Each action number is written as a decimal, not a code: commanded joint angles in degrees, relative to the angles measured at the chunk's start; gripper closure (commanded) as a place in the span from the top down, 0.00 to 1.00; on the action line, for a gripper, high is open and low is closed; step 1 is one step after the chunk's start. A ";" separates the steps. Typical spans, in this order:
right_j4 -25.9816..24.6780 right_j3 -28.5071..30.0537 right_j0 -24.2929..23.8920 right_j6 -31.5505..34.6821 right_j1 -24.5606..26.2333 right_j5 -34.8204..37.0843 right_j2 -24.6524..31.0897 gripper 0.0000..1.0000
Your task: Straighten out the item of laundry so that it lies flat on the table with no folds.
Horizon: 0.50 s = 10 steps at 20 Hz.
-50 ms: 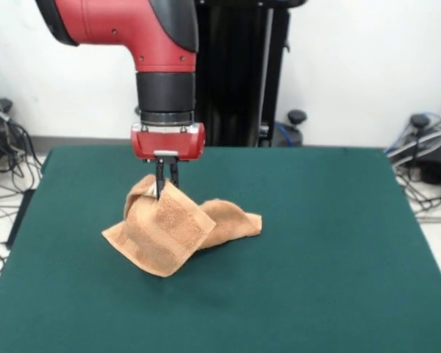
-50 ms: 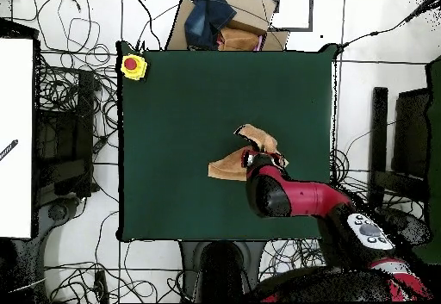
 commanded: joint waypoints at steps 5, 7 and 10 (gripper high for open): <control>5.53 -3.15 8.90 8.52 -4.55 -1.67 -17.79 0.00; 5.73 -3.40 8.67 8.45 -4.51 -1.75 -17.76 0.00; 5.55 -3.68 8.33 8.03 -4.60 -2.15 -17.18 0.00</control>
